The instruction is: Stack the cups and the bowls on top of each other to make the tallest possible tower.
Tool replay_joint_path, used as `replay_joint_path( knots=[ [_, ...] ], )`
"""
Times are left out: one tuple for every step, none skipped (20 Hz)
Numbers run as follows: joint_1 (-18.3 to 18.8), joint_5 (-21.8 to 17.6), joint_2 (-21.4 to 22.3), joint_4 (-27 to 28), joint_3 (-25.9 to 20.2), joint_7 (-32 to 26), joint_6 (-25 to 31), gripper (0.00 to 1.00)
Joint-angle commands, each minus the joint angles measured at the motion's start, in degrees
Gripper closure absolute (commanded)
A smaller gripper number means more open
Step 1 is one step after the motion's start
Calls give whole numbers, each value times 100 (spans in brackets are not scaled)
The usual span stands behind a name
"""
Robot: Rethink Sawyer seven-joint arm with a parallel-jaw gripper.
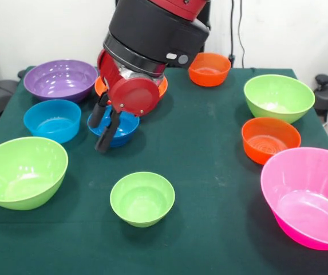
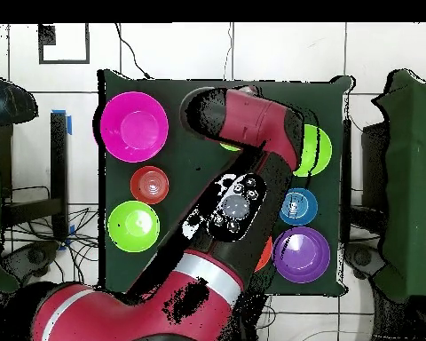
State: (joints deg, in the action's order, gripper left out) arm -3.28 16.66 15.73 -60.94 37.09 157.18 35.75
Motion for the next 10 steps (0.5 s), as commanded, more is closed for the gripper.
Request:
replay_joint_path(
  knots=[
    [62, -470, -158, 260, -1004, -997, 886, 0],
    [76, -493, -128, 239, -1041, -1070, 880, 0],
    [85, -556, -132, 270, -1072, -1199, 861, 0],
    [95, -620, -137, 301, -1103, -1328, 843, 0],
    [104, -684, -141, 332, -1135, -1457, 825, 0],
    [119, -737, -154, 381, -1188, -1561, 828, 0],
    [135, -791, -167, 431, -1241, -1665, 831, 0],
    [139, -825, -182, 466, -1273, -1666, 830, 0],
    [130, -901, -249, 591, -1276, -1701, 856, 0],
    [136, -957, -268, 645, -1305, -1721, 864, 0]
  ],
)
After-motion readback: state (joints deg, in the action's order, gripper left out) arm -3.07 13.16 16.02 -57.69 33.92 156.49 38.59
